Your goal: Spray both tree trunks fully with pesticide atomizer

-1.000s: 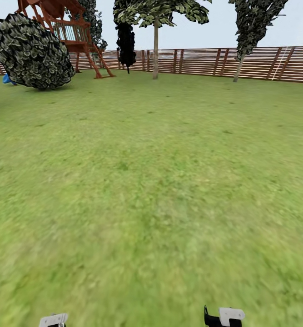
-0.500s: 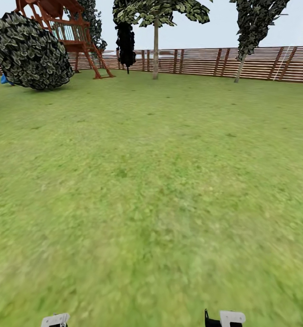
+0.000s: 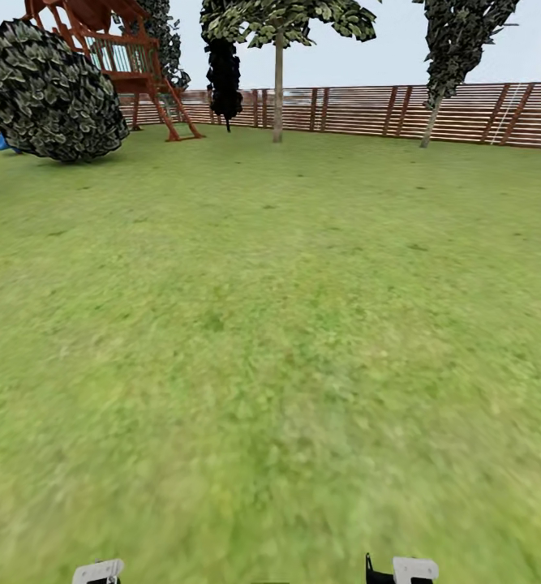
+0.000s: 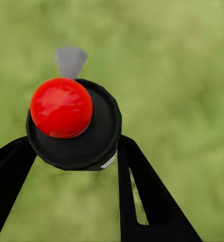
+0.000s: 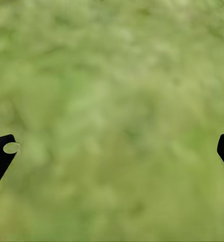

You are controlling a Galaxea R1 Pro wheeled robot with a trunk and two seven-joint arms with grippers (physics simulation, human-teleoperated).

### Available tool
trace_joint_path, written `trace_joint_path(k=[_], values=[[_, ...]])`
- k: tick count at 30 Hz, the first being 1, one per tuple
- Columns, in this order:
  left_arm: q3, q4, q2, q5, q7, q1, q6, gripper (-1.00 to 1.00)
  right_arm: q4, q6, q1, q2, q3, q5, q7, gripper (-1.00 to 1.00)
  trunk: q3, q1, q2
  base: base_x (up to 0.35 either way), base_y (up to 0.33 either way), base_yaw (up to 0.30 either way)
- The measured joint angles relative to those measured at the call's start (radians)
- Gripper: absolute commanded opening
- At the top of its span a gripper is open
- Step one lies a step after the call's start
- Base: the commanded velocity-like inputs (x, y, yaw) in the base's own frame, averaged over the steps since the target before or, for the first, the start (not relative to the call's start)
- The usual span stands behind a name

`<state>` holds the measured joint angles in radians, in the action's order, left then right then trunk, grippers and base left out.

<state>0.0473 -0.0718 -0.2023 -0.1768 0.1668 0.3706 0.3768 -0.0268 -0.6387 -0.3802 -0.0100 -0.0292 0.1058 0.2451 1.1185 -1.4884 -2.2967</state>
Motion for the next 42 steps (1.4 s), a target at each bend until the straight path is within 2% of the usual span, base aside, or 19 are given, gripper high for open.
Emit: trace_joint_path(k=[42], values=[[-0.001,0.0,0.001,0.0,0.001,0.0,0.001,-1.0,0.0,0.0,0.0,0.0,0.0,0.0,0.0,1.0,0.0,0.0,0.0,0.339,0.0,0.0]])
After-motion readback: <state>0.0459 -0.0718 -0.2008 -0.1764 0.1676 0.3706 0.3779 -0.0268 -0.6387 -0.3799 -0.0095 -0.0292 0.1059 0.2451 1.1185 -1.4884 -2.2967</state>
